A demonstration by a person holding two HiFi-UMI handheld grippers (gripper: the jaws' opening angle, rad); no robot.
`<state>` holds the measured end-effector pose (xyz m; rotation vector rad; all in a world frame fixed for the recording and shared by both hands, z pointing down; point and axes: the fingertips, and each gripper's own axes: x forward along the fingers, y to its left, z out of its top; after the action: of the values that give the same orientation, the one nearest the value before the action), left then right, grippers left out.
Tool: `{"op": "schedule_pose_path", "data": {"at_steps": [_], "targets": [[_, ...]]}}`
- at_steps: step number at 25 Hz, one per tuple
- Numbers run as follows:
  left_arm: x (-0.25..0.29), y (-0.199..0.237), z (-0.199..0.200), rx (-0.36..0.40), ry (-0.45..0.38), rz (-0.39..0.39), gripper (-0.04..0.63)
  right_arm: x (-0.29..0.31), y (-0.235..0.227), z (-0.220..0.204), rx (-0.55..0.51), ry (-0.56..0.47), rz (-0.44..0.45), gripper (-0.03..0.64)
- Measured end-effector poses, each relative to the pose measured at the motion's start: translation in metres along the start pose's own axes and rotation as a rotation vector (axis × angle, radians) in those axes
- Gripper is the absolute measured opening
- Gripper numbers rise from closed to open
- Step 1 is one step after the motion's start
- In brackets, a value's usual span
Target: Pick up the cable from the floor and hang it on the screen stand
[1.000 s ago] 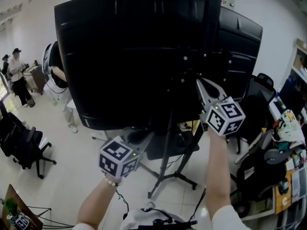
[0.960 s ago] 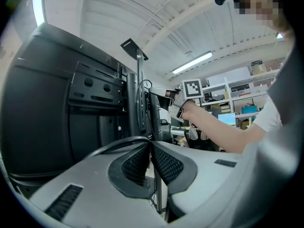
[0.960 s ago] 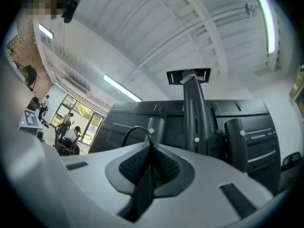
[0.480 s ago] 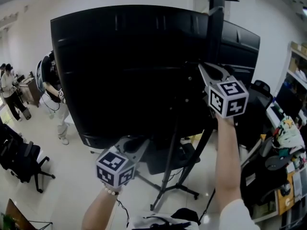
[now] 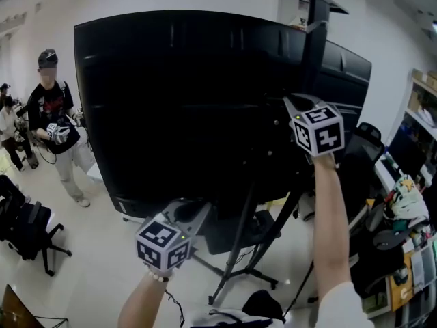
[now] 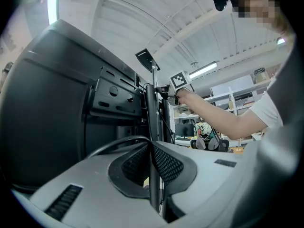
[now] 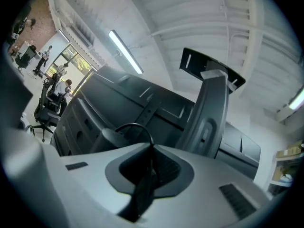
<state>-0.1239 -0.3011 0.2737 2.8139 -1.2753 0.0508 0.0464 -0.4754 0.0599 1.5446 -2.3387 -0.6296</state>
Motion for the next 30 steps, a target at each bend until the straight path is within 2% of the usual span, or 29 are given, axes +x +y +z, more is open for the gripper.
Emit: {"op": "schedule_pose_path", "data": {"at_steps": [4,8,14,22,27,28,29,30], "targets": [[0.002,0.0,-0.003,-0.005,-0.001,-0.008,0.015,-0.001,0.001,-0.019,0.016,0.059,0.017,0.029],[0.008,0.003,-0.015,-0.03,0.016,-0.008,0.015,-0.006,0.003,-0.027,0.023,0.036,0.023,0.031],[0.02,-0.005,-0.055,-0.073,0.105,-0.042,0.015,-0.006,0.015,-0.045,0.056,0.055,0.091,0.032],[0.023,-0.03,-0.103,-0.159,0.149,-0.016,0.017,-0.022,0.027,-0.046,0.072,-0.016,0.158,0.058],[0.018,-0.044,-0.129,-0.211,0.169,0.038,0.025,-0.027,0.031,-0.045,0.157,-0.076,0.2,0.074],[0.017,-0.049,-0.136,-0.222,0.186,0.038,0.036,-0.03,0.031,-0.045,0.167,-0.088,0.199,0.078],[0.017,-0.054,-0.144,-0.235,0.206,0.036,0.092,-0.032,0.029,-0.044,0.167,-0.096,0.191,0.082],[0.016,-0.059,-0.152,-0.247,0.222,0.036,0.143,-0.034,0.028,-0.044,0.163,-0.101,0.18,0.116]]}}
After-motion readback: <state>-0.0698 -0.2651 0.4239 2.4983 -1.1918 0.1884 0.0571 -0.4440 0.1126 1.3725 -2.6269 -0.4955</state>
